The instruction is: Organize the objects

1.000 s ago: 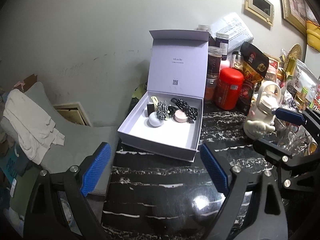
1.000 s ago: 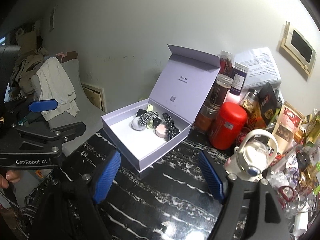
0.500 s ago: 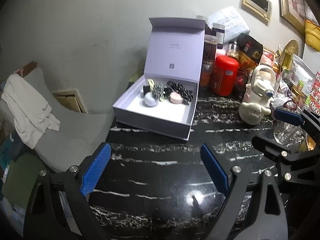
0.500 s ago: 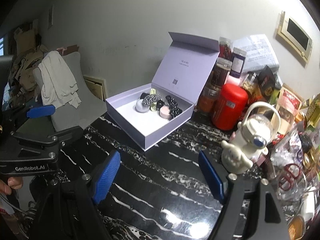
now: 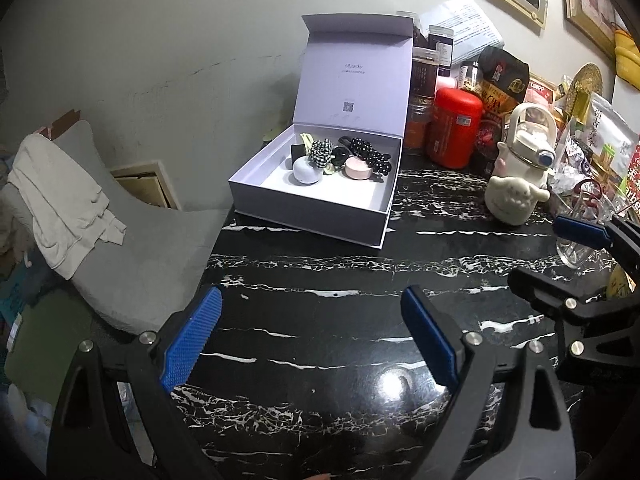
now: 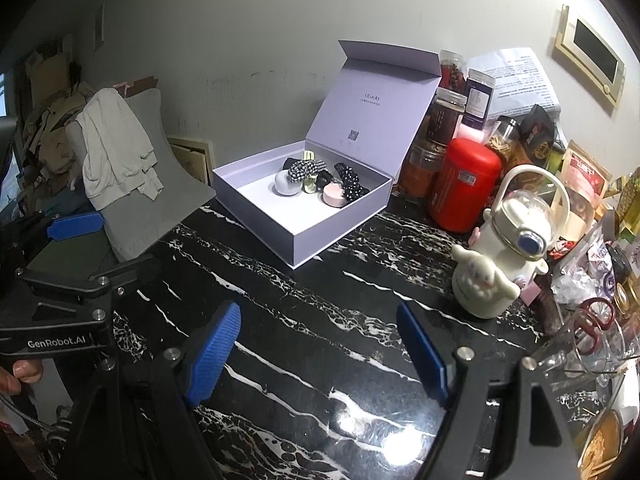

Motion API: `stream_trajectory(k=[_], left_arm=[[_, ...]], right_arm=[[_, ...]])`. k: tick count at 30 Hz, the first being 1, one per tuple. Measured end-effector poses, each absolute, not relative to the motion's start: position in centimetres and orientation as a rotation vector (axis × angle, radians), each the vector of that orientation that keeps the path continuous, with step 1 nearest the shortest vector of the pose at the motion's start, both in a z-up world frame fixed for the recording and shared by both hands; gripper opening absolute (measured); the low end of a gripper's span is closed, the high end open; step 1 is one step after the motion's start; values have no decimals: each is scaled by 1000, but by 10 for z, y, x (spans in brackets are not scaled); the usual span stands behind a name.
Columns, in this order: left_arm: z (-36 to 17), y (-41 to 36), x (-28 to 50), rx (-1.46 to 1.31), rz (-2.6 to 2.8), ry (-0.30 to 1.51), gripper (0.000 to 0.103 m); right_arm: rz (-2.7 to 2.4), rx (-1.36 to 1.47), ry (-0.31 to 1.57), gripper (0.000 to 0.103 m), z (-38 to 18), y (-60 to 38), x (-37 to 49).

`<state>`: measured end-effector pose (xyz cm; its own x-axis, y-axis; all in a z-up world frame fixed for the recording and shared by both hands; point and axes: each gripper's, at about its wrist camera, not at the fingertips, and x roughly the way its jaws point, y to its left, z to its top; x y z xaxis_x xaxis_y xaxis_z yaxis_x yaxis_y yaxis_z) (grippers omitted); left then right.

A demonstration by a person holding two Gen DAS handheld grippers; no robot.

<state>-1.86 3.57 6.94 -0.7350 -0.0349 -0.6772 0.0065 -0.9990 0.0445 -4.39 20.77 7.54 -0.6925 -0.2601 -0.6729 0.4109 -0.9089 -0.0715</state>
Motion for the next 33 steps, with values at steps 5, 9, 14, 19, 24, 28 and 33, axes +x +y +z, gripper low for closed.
stream_trajectory(k=[5, 9, 14, 19, 24, 28, 33], left_arm=[[68, 38, -17, 1149, -2908, -77, 91], [67, 39, -17, 1156, -2909, -78, 91], [68, 41, -16, 1159, -2916, -89, 91], [68, 44, -16, 1162, -2917, -99, 91], [67, 45, -15, 1173, -2925, -97, 91], [68, 47, -13, 1163, -2933, -98, 91], [68, 49, -13, 1172, -2932, -113, 91]], right_arm=[[-2573, 989, 305, 81, 73, 209, -43], [-2572, 993, 308, 81, 71, 209, -42], [-2571, 1002, 308, 81, 68, 211, -40], [-2575, 997, 306, 81, 69, 213, -39], [-2576, 997, 309, 82, 70, 214, -38], [-2573, 1003, 312, 82, 69, 214, -37], [-2574, 1006, 307, 82, 69, 214, -38]])
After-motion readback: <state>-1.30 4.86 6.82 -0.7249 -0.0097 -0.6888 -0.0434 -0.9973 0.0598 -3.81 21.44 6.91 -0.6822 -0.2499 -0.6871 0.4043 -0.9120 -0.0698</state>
